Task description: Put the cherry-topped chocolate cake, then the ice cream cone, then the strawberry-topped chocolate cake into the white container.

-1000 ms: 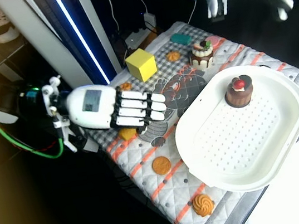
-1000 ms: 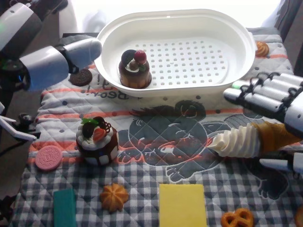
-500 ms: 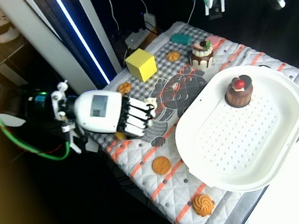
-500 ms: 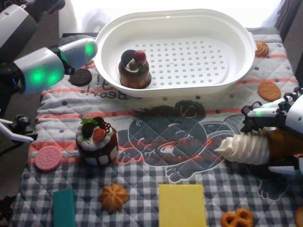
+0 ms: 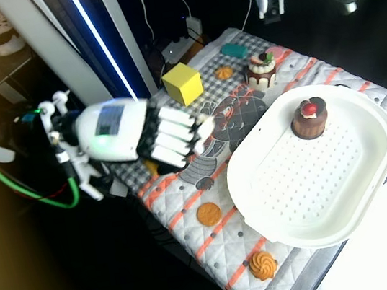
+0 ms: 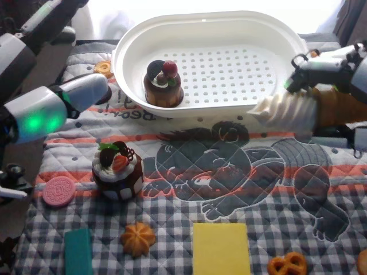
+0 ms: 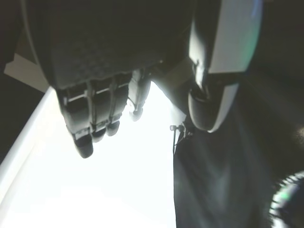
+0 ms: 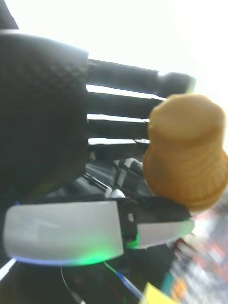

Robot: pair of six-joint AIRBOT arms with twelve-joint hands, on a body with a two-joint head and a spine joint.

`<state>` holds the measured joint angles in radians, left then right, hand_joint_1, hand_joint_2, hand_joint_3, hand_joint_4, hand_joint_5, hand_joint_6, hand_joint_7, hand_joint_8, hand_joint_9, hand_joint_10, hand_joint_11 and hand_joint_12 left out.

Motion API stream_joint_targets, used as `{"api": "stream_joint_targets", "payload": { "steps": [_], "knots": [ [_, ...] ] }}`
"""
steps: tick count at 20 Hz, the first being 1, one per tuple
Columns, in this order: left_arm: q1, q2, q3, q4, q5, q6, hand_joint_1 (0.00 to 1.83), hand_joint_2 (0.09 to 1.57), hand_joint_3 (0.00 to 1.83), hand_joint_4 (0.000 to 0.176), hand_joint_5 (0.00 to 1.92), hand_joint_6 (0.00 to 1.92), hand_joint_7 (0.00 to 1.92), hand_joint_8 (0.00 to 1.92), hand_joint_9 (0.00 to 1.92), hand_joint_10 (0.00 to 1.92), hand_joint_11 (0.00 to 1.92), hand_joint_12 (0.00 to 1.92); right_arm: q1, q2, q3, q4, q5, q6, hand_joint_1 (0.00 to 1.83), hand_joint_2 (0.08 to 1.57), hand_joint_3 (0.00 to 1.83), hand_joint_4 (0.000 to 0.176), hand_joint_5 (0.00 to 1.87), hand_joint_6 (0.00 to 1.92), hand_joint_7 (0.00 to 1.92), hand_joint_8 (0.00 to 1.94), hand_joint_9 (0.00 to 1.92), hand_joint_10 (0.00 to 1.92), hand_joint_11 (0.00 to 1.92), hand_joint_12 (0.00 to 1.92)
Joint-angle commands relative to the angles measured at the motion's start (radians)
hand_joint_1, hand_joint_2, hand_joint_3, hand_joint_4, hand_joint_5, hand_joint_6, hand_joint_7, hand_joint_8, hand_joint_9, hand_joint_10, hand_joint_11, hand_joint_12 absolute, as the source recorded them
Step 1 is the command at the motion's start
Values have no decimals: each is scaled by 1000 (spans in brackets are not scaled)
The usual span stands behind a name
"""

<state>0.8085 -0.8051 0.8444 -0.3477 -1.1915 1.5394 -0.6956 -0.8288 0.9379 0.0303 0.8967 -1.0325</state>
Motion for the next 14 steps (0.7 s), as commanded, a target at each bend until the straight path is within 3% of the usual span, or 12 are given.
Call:
{"api": "stream_joint_targets", "payload": {
  "steps": [1,2,3,4,5,6,7,9,10,11,12,14],
  "knots": [
    [-2,10,-8,15,-147,-7,632,1290,1,152,0,0,0,0,3,1,0,593,31,-4,15,12,117,-6,1190,1230,0,0,715,1229,884,1480,783,1615,770,1921],
    [4,11,-10,14,-153,-7,645,1292,1,142,0,0,0,0,6,2,0,579,53,-18,27,15,106,-16,1192,1246,2,0,707,1335,773,1452,835,1830,894,1921],
    [10,11,-12,13,-157,-8,650,1287,0,137,0,0,0,0,8,3,0,579,87,-39,46,32,69,-44,1199,1253,2,0,720,1171,766,1597,764,1854,817,1921],
    [13,11,-13,13,-160,-8,685,1291,0,116,0,0,0,0,1,0,0,569,114,-58,63,35,40,-56,1200,1250,0,0,738,1154,769,1608,705,1832,739,1921],
    [17,11,-14,14,-163,-8,694,1291,0,108,0,0,0,0,0,0,0,460,150,-86,90,35,-1,-60,1202,1249,0,0,737,1142,776,1612,780,1854,832,1921],
    [24,11,-16,14,-170,-8,715,1269,0,124,0,0,0,0,0,0,0,55,191,-120,123,35,-49,-69,1121,1315,16,0,577,1478,679,1643,652,1831,754,1921],
    [29,11,-19,14,-177,-8,715,1269,0,124,0,0,0,0,0,0,0,55,220,-149,150,37,-82,-79,1121,1315,16,0,577,1478,679,1643,652,1831,754,1921],
    [41,10,-21,12,-182,-8,729,1261,0,125,16,6,0,0,0,0,0,1,280,-235,228,78,-193,-137,1170,1299,0,0,631,1309,719,1699,886,1824,945,1921],
    [42,9,-21,11,-182,-8,744,1263,0,120,17,6,0,0,0,0,0,0,300,-269,258,95,-238,-164,1157,1304,2,0,633,1343,699,1697,796,1780,855,1921],
    [42,8,-21,11,-184,-8,749,1265,0,128,16,5,0,0,0,0,0,0,313,-303,296,111,-276,-164,1128,1338,7,0,693,1489,483,1689,584,1625,711,1921],
    [42,7,-20,12,-185,-8,732,1270,2,104,27,9,0,0,0,0,0,0,330,-349,347,126,-323,-164,1115,1364,5,0,685,1467,404,1805,328,1766,402,1921],
    [42,7,-20,11,-184,-8,724,1266,0,103,29,9,0,0,0,0,0,0,346,-402,408,150,-377,-164,1070,1370,1,0,589,1532,500,1760,387,1683,417,1921]
  ]
}}
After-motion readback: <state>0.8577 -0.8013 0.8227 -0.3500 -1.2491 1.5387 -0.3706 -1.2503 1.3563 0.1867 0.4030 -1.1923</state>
